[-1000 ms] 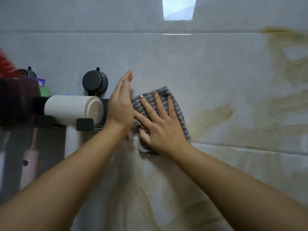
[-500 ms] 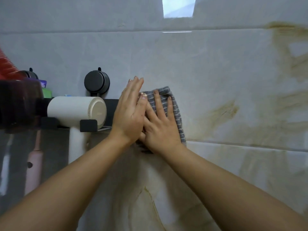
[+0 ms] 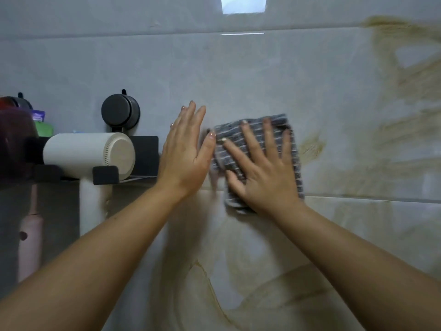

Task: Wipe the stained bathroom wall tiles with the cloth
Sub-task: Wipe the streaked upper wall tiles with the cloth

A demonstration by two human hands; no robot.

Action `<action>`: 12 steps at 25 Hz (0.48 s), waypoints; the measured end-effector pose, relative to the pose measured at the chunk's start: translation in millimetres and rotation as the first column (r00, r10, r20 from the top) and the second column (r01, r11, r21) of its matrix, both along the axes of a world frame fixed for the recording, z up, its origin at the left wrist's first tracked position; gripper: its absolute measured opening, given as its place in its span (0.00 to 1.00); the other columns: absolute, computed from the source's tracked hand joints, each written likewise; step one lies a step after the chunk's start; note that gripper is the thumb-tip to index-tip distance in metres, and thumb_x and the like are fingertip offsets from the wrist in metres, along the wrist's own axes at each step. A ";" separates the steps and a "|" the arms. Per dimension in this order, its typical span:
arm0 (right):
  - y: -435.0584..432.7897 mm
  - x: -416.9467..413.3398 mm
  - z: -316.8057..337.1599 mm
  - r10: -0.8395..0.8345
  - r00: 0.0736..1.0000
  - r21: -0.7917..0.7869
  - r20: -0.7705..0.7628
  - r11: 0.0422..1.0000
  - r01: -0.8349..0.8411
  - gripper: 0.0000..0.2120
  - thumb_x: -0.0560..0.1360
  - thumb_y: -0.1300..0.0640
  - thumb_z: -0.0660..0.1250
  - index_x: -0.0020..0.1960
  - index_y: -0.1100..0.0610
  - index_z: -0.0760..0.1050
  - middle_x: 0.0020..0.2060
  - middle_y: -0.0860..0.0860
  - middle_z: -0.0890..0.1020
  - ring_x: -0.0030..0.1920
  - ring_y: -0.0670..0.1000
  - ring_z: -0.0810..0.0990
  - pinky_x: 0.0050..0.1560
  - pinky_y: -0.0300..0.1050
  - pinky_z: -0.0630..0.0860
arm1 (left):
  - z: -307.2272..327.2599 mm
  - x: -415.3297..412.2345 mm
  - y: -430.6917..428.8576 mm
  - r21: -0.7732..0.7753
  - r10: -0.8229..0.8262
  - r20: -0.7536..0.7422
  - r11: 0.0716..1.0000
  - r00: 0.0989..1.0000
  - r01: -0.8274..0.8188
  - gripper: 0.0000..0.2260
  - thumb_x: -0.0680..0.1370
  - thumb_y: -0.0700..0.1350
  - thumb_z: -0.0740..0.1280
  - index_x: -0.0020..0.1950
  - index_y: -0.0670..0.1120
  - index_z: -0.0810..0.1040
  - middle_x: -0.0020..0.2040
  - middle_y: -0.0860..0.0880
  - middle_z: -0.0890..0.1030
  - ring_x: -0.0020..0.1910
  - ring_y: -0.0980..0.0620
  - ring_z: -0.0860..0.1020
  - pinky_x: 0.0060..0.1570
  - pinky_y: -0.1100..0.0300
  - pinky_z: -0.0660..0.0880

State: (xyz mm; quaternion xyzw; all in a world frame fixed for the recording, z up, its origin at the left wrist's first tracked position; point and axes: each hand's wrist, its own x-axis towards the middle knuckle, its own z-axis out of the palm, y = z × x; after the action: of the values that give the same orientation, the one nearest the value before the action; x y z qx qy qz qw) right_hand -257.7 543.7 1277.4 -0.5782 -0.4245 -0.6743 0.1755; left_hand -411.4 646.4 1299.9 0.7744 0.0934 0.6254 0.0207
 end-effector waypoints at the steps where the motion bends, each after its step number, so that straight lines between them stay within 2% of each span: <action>1: -18.1 16.9 -1.1 -0.014 1.000 0.035 -0.021 0.999 0.014 0.29 0.76 0.40 0.58 0.75 0.45 0.64 0.77 0.55 0.60 0.76 0.66 0.53 0.72 0.71 0.50 | 0.7 1.2 1.3 0.009 0.014 -0.007 1.000 1.000 -0.014 0.30 0.79 0.61 0.47 0.80 0.50 0.56 0.81 0.51 0.54 0.79 0.56 0.48 0.78 0.52 0.48; 3: -42.6 37.3 1.9 -0.039 0.993 0.097 -0.113 0.994 0.050 0.29 0.76 0.40 0.57 0.76 0.45 0.63 0.77 0.55 0.58 0.77 0.66 0.52 0.72 0.71 0.49 | 1.9 3.0 4.5 0.007 0.038 -0.009 0.999 0.999 -0.038 0.31 0.79 0.61 0.46 0.80 0.50 0.56 0.81 0.51 0.53 0.79 0.55 0.48 0.78 0.52 0.47; 5: -32.2 27.1 10.3 -0.024 0.983 0.185 -0.179 0.981 0.058 0.29 0.76 0.41 0.56 0.75 0.46 0.63 0.77 0.56 0.59 0.76 0.67 0.52 0.72 0.72 0.47 | 5.0 6.4 4.2 -0.010 0.051 0.002 0.999 0.999 -0.051 0.31 0.79 0.61 0.46 0.80 0.49 0.56 0.81 0.50 0.53 0.79 0.55 0.48 0.78 0.53 0.46; 6: -20.7 14.5 12.3 -0.001 0.986 0.176 -0.169 0.984 0.032 0.29 0.75 0.41 0.57 0.75 0.46 0.64 0.77 0.57 0.59 0.76 0.68 0.53 0.72 0.72 0.47 | 7.3 9.7 2.1 -0.014 0.056 0.014 0.998 0.998 -0.056 0.30 0.80 0.60 0.47 0.80 0.49 0.56 0.81 0.50 0.53 0.80 0.55 0.48 0.78 0.54 0.46; 9: -14.3 9.8 2.8 0.009 1.000 -0.017 -0.006 1.000 -0.009 0.29 0.76 0.41 0.58 0.75 0.45 0.64 0.77 0.56 0.60 0.76 0.66 0.53 0.73 0.71 0.49 | 12.5 18.5 -6.6 0.013 0.097 0.035 0.995 0.995 -0.098 0.28 0.81 0.58 0.49 0.80 0.49 0.56 0.81 0.50 0.53 0.80 0.54 0.48 0.77 0.53 0.45; 11: -44.5 40.5 12.2 -0.027 0.999 -0.008 0.034 1.000 0.027 0.29 0.76 0.41 0.58 0.75 0.45 0.64 0.77 0.55 0.60 0.76 0.65 0.54 0.73 0.70 0.49 | 14.2 21.5 -10.8 0.060 0.117 0.004 0.991 0.993 -0.117 0.29 0.80 0.58 0.49 0.80 0.50 0.55 0.81 0.50 0.51 0.80 0.54 0.47 0.78 0.51 0.44; 12: -59.7 54.5 24.7 -0.043 0.999 0.056 -0.015 0.997 0.044 0.29 0.76 0.41 0.57 0.75 0.45 0.64 0.77 0.55 0.60 0.77 0.65 0.53 0.73 0.70 0.49 | 14.6 23.5 -13.1 0.085 0.132 -0.016 0.988 0.991 -0.131 0.29 0.80 0.58 0.49 0.80 0.50 0.55 0.81 0.51 0.51 0.80 0.54 0.46 0.78 0.51 0.44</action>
State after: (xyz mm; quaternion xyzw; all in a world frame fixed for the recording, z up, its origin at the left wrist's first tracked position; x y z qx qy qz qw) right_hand -203.2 484.0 1302.1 -0.5867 -0.3913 -0.6857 0.1801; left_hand -387.9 633.3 1314.5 0.7735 0.1184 0.6203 -0.0539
